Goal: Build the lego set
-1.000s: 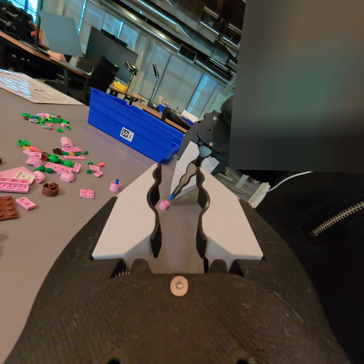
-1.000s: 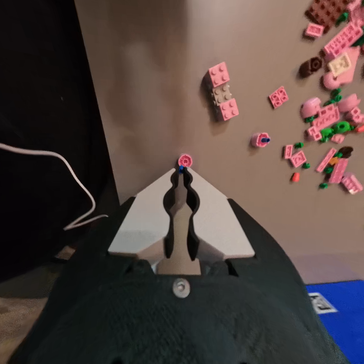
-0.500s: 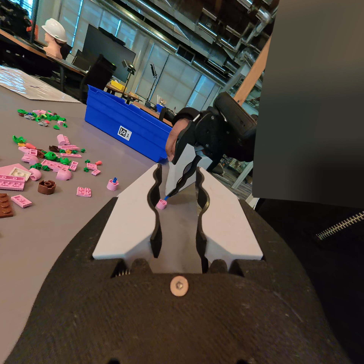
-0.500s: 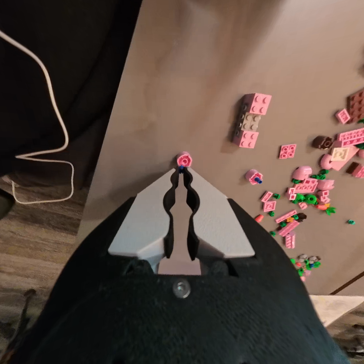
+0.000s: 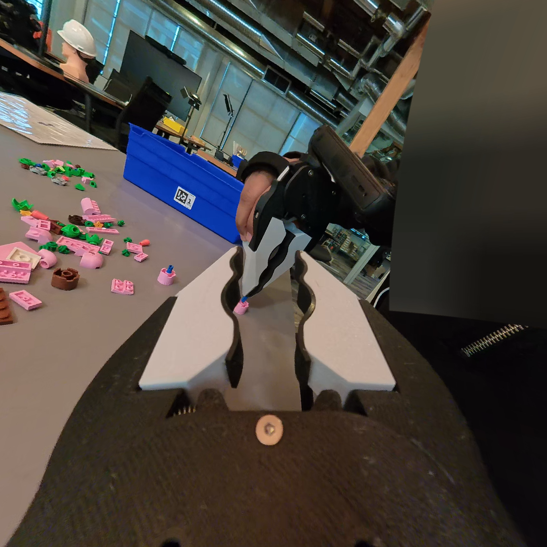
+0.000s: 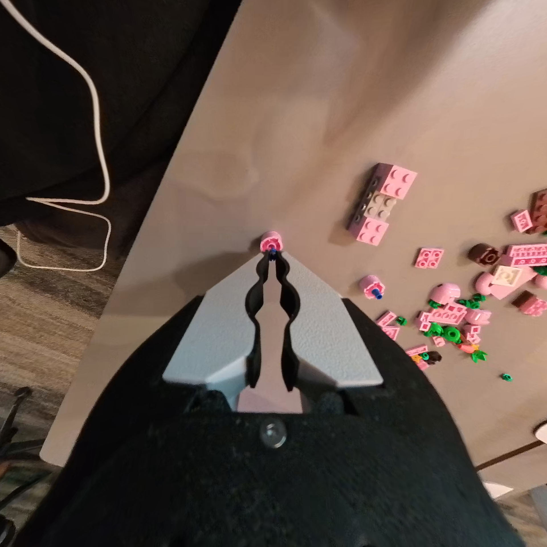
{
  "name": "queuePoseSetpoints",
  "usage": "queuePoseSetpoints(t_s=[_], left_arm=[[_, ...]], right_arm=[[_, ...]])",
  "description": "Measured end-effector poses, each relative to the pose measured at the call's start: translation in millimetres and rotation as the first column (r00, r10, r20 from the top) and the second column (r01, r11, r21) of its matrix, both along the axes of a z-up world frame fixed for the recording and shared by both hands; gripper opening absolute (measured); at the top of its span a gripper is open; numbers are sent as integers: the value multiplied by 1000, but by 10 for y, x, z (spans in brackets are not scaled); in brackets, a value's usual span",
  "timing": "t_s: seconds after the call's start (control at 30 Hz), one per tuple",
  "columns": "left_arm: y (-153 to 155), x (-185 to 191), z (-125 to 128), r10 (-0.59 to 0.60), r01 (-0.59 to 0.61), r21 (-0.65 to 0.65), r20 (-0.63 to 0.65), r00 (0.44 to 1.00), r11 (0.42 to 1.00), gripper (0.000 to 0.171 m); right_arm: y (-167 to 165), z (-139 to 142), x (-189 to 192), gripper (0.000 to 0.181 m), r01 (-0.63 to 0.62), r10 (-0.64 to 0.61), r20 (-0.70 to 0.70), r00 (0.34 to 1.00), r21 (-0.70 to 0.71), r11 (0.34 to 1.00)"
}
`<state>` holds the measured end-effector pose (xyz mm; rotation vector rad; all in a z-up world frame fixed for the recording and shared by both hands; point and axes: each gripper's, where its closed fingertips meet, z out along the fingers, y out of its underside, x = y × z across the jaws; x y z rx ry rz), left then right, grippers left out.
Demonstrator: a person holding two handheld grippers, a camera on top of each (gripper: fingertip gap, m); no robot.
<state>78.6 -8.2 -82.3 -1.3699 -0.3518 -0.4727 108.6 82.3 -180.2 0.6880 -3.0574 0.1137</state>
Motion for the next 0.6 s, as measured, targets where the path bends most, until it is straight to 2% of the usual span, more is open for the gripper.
queuePoseSetpoints(t_s=[0.6], left_arm=[[-1,1,3,-8,8,8,13,1000,1000,33]], right_arm=[[-14,-51,48,3,-5,3,78,997,20,1000]])
